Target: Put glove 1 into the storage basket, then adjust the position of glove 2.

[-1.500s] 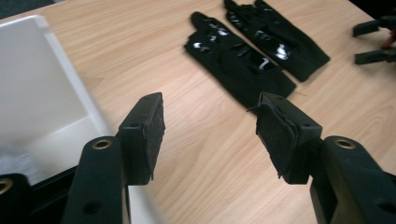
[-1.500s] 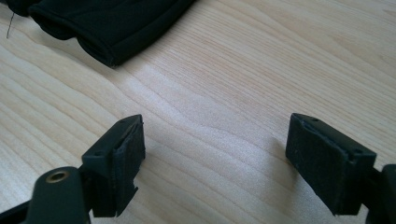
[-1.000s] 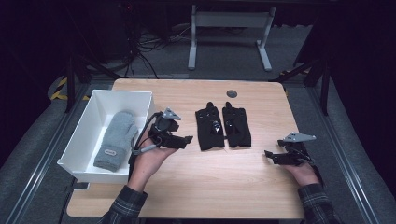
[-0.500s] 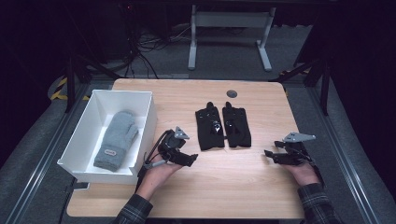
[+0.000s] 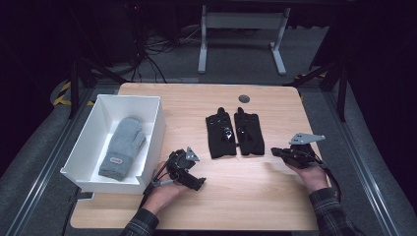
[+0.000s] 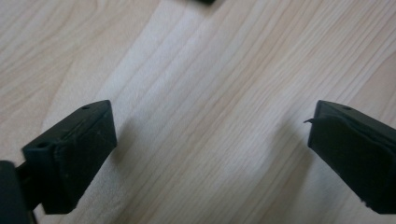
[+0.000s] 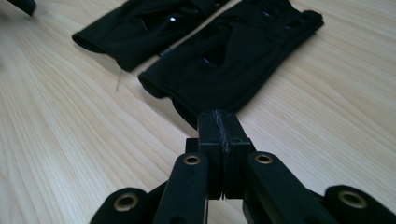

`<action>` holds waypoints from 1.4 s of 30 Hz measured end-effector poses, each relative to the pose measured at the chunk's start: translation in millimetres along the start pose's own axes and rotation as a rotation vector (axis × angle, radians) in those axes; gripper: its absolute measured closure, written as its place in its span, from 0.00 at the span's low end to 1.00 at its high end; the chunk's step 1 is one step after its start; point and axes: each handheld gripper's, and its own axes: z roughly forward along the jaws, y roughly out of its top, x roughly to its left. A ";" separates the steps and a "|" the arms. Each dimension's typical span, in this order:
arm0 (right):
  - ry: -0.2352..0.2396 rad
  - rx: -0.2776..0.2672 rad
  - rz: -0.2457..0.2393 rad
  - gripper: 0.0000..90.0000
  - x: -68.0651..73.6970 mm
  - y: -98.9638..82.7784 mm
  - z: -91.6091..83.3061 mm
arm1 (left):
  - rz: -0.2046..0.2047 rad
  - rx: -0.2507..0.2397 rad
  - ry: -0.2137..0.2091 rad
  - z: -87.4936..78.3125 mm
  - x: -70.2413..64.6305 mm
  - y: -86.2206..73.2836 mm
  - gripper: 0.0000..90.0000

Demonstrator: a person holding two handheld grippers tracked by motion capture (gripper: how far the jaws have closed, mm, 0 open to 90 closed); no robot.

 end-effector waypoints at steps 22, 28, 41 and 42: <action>0.017 0.102 -0.064 1.00 -1.7 19.1 59.6 | -0.005 -0.109 0.007 1.5 -3.7 -12.4 0.01; 0.029 0.115 -0.067 1.00 -0.1 16.2 57.4 | -0.007 -0.112 0.010 1.6 -4.2 -12.7 0.01; 0.080 0.137 -0.051 1.00 12.2 -1.0 35.2 | 0.000 -0.107 0.001 -0.8 -4.7 -15.5 0.01; 0.083 0.138 -0.051 1.00 13.3 -2.6 33.1 | 0.001 -0.106 0.000 -1.1 -4.6 -15.7 0.01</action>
